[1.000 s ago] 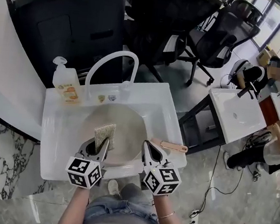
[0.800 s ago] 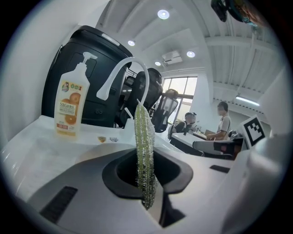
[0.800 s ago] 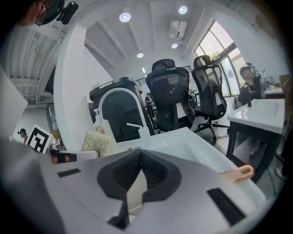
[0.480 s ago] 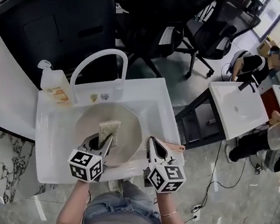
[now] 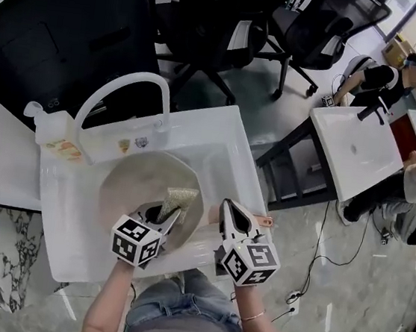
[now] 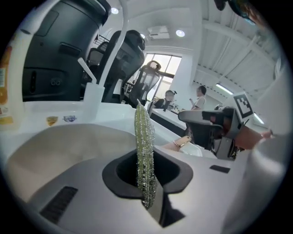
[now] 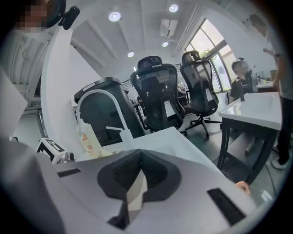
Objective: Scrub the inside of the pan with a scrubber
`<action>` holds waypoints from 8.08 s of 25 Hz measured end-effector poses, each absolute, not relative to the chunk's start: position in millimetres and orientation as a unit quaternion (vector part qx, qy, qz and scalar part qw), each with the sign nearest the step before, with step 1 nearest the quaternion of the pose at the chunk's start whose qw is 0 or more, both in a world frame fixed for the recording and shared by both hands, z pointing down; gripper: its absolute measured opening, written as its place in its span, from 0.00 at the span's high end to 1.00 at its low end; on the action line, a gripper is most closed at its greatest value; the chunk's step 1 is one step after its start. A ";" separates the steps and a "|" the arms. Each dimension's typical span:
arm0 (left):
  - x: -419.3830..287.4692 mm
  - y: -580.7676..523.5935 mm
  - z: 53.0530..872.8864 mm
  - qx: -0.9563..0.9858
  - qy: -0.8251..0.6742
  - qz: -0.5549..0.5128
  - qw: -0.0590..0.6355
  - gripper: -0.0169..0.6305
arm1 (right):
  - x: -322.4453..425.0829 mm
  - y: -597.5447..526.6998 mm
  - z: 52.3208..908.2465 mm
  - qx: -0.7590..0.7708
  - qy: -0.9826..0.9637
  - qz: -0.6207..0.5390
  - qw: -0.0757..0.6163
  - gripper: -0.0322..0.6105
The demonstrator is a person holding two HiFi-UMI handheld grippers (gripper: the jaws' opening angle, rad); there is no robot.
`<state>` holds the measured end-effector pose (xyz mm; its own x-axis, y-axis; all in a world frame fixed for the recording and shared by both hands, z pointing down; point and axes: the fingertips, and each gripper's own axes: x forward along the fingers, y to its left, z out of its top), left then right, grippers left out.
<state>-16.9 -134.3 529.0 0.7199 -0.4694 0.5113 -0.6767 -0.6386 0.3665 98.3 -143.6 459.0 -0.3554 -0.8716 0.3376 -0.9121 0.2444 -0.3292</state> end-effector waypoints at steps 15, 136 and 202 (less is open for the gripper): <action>7.4 -162.9 590.7 0.884 -0.276 0.244 0.288 0.87 | 113.5 -170.1 473.3 0.577 -0.773 0.256 0.054 0.93; -14.7 -34.8 584.5 0.767 0.040 0.525 0.366 0.88 | 101.1 -70.2 457.9 0.561 -0.784 0.262 0.049 0.93; -55.6 -201.6 650.9 0.743 -0.406 0.382 0.371 0.88 | 93.8 -187.3 492.9 0.522 -0.793 0.299 0.094 0.93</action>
<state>-55.6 -201.6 650.9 0.3793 -0.3193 0.8684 -0.8864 -0.3947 0.2420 93.8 -187.3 492.9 -0.4367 -0.7726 0.4609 -0.8845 0.2752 -0.3768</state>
